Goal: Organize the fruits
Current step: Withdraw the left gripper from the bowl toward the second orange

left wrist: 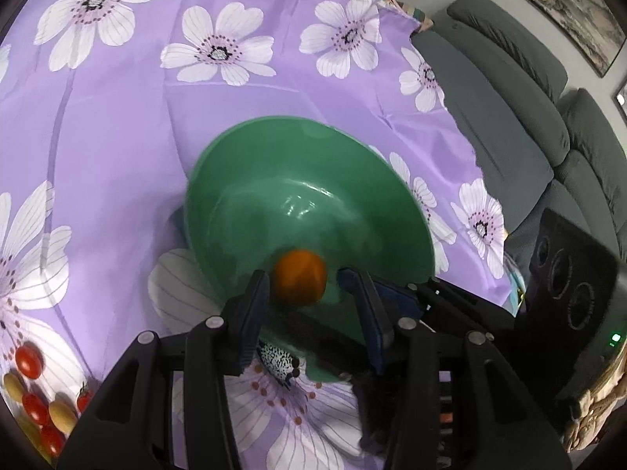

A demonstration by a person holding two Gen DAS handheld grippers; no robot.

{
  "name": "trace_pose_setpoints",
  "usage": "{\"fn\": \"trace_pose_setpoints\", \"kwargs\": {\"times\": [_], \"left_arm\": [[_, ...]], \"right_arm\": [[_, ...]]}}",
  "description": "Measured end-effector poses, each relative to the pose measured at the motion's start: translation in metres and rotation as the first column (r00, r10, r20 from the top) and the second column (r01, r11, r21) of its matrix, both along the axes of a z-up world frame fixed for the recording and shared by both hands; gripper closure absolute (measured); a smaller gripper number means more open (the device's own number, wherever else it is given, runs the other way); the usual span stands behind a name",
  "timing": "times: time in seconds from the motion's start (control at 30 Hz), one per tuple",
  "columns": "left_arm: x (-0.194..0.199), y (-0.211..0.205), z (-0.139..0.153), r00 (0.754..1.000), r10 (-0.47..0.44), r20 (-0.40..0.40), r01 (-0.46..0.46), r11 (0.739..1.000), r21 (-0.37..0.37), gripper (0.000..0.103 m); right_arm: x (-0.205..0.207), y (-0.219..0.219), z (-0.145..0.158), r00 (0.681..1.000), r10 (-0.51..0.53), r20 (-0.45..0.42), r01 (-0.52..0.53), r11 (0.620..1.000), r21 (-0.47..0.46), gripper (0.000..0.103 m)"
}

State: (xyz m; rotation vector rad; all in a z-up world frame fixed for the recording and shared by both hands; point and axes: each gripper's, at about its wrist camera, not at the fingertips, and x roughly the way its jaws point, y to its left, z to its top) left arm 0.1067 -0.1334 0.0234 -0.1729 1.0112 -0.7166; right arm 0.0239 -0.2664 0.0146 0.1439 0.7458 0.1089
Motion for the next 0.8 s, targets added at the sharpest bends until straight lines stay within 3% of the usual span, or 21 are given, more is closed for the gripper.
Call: {"fn": "trace_pose_setpoints", "kwargs": {"times": [0.27,0.53,0.8], "left_arm": [[-0.019,0.04,0.015,0.997,0.077,0.024,-0.076,0.996,-0.037,0.053],[-0.047,0.084,0.016,0.983,0.169,0.066,-0.172,0.983,0.056,0.05],[-0.07,0.138,0.0,0.959,0.281,0.023,-0.282,0.955,0.088,0.05]], "right_arm": [[-0.022,-0.008,0.007,1.0,-0.017,0.013,0.017,1.0,0.02,0.054],[-0.041,0.0,0.01,1.0,0.016,0.026,-0.017,0.999,0.04,0.054],[-0.054,0.023,0.011,0.996,0.082,0.017,-0.082,0.996,0.018,0.053]]}}
